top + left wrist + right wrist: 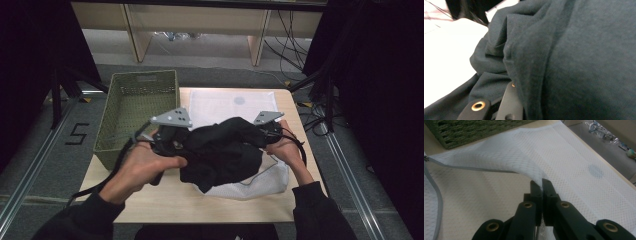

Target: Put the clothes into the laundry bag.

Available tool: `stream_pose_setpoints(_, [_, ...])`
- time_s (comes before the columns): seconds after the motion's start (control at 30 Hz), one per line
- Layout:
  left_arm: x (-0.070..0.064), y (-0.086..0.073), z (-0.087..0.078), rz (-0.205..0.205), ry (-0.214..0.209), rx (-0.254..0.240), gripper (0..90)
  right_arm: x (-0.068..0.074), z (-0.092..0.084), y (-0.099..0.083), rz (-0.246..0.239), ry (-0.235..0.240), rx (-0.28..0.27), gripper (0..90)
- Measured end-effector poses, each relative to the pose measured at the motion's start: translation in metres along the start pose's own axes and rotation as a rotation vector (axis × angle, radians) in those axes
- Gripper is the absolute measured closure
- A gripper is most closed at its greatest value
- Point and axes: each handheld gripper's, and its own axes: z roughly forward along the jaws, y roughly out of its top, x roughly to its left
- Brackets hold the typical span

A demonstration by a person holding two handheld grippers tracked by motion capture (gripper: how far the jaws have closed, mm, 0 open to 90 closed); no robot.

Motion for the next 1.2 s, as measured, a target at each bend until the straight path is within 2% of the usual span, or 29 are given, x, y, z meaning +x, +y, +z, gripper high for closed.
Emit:
stream_pose_setpoints(0.1, [0.006, -0.016, 0.027, -0.046, -0.036, 0.020, 76.3, 0.000, -0.003, 0.000, 0.025, -0.004, -0.002, 89.8])
stream_pose_setpoints(0.13, [0.009, -0.023, 0.037, -0.061, -0.044, 0.037, 76.3, -0.002, -0.003, 0.000, 0.013, -0.005, -0.013, 89.8])
stream_pose_setpoints(0.17, [0.012, -0.028, 0.047, -0.056, -0.050, 0.060, 76.2, -0.001, -0.004, 0.000, 0.022, -0.007, -0.014, 89.8])
stream_pose_setpoints(0.2, [0.012, -0.028, 0.047, -0.056, -0.050, 0.060, 76.0, -0.001, -0.004, 0.000, 0.022, -0.007, -0.014, 89.8])
stream_pose_setpoints(0.23, [0.016, -0.035, 0.060, -0.073, -0.054, 0.074, 76.0, -0.002, -0.005, 0.000, 0.020, -0.008, -0.011, 89.8])
stream_pose_setpoints(0.27, [0.019, -0.039, 0.070, -0.086, -0.060, 0.090, 75.8, -0.001, -0.006, 0.000, 0.045, -0.012, -0.007, 89.8])
stream_pose_setpoints(0.3, [0.022, -0.042, 0.078, -0.097, -0.055, 0.095, 75.7, -0.003, -0.006, 0.000, 0.023, -0.007, -0.016, 89.8])
stream_pose_setpoints(0.33, [0.031, -0.050, 0.093, -0.141, -0.049, 0.082, 75.5, -0.004, -0.006, 0.000, 0.019, -0.006, -0.022, 89.8])
stream_pose_setpoints(0.37, [0.037, -0.055, 0.101, -0.170, -0.056, 0.098, 75.4, -0.005, -0.007, 0.000, 0.013, -0.002, -0.023, 89.8])
stream_pose_setpoints(0.4, [0.037, -0.055, 0.101, -0.170, -0.056, 0.098, 75.3, -0.005, -0.007, 0.000, 0.013, -0.002, -0.023, 89.8])
stream_pose_setpoints(0.43, [0.047, -0.061, 0.113, -0.166, -0.006, 0.118, 75.3, -0.004, -0.009, 0.000, 0.028, 0.001, -0.020, 89.8])
stream_pose_setpoints(0.47, [0.052, -0.063, 0.118, -0.151, 0.007, 0.123, 75.2, -0.004, -0.010, 0.000, 0.033, -0.008, -0.022, 89.8])
stream_pose_setpoints(0.5, [0.056, -0.065, 0.123, -0.156, 0.024, 0.126, 75.2, -0.006, -0.010, 0.000, 0.013, -0.006, -0.028, 89.8])
stream_pose_setpoints(0.53, [0.060, -0.065, 0.127, -0.151, 0.042, 0.128, 75.0, -0.006, -0.011, 0.000, 0.014, -0.008, -0.031, 89.8])
stream_pose_setpoints(0.63, [0.072, -0.068, 0.140, -0.180, 0.081, 0.129, 74.2, -0.006, -0.012, 0.001, 0.011, -0.005, -0.035, 89.8])
stream_pose_setpoints(0.67, [0.076, -0.069, 0.144, -0.191, 0.104, 0.131, 73.8, -0.004, -0.013, 0.001, 0.032, -0.007, -0.027, 89.8])
stream_pose_setpoints(0.77, [0.087, -0.073, 0.158, -0.192, 0.150, 0.118, 71.9, -0.005, -0.013, 0.002, 0.016, -0.013, -0.030, 89.8])
stream_pose_setpoints(0.83, [0.094, -0.077, 0.168, -0.186, 0.197, 0.142, 68.6, -0.004, -0.014, 0.003, 0.017, -0.003, -0.028, 89.8])
stream_pose_setpoints(0.87, [0.098, -0.079, 0.173, -0.171, 0.216, 0.166, 65.6, -0.003, -0.013, 0.003, 0.015, -0.008, -0.031, 89.8])
stream_pose_setpoints(0.9, [0.102, -0.082, 0.178, -0.182, 0.230, 0.168, 60.7, -0.004, -0.012, 0.003, 0.005, -0.004, -0.031, 89.8])
stream_pose_setpoints(0.97, [0.106, -0.085, 0.189, -0.204, 0.259, 0.198, 47.7, -0.002, -0.011, 0.002, 0.015, 0.006, -0.021, 89.8])
stream_pose_setpoints(1.0, [0.108, -0.086, 0.191, -0.202, 0.258, 0.232, 42.0, -0.002, -0.011, 0.002, 0.010, -0.003, -0.026, 89.8])
stream_pose_setpoints(1.03, [0.108, -0.087, 0.193, -0.217, 0.259, 0.234, 37.6, -0.002, -0.011, 0.002, 0.014, -0.001, -0.025, 89.7])
stream_pose_setpoints(1.07, [0.108, -0.086, 0.193, -0.229, 0.263, 0.243, 33.8, -0.002, -0.010, 0.001, 0.005, 0.001, -0.025, 89.7])
stream_pose_setpoints(1.13, [0.102, -0.081, 0.186, -0.206, 0.288, 0.250, 23.3, -0.003, -0.010, 0.000, 0.008, 0.000, -0.022, 89.8])
stream_pose_setpoints(1.2, [0.094, -0.072, 0.170, -0.171, 0.293, 0.213, 20.8, -0.003, -0.010, 0.000, 0.004, 0.005, -0.025, 89.7])
